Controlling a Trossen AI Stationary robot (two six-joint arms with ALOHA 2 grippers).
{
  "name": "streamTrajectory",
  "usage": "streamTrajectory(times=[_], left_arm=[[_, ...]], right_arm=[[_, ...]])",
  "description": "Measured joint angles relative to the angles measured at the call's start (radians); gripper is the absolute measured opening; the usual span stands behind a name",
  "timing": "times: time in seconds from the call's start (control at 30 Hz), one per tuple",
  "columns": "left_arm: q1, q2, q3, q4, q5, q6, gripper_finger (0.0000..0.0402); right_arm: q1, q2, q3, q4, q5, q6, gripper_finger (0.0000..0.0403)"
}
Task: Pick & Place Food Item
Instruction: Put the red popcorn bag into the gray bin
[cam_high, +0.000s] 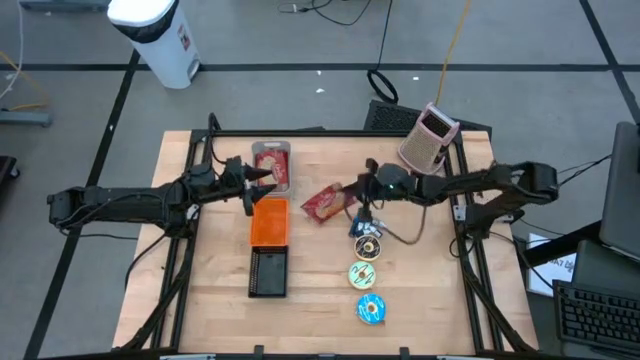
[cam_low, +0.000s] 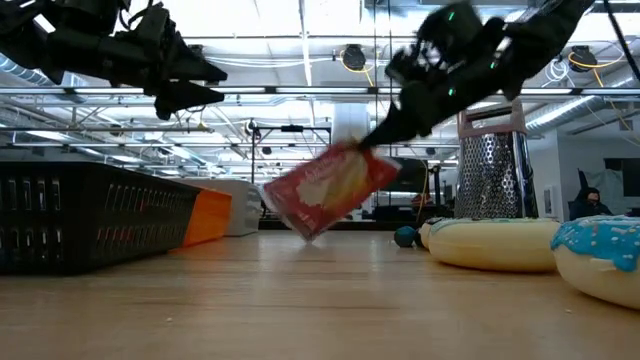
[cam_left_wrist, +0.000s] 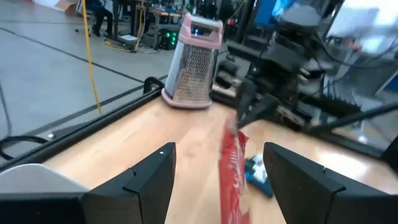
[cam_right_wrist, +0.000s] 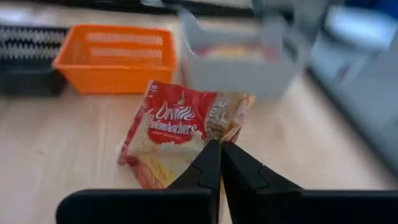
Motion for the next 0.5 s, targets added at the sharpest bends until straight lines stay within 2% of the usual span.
streamTrajectory(times=[0.1, 0.2, 0.33, 0.5], left_arm=[[0.0, 0.039, 0.0, 0.051, 0.016, -0.034, 0.0241], [0.0, 0.093, 0.011, 0.102, 0.051, -0.048, 0.0241], [0.0, 0.2, 0.066, 0.1, 0.112, -0.089, 0.0241], [-0.027, 0.359, 0.187, 0.089, 0.216, -0.077, 0.0241]], right_arm=[[0.093, -0.038, 0.0, 0.02, 0.106, -0.223, 0.0001], [0.174, -0.06, 0.0, 0.051, 0.243, -0.349, 0.0], [0.245, -0.073, 0.0, 0.056, 0.417, -0.384, 0.0], [0.28, -0.073, 0.0, 0.052, 0.441, -0.393, 0.0]])
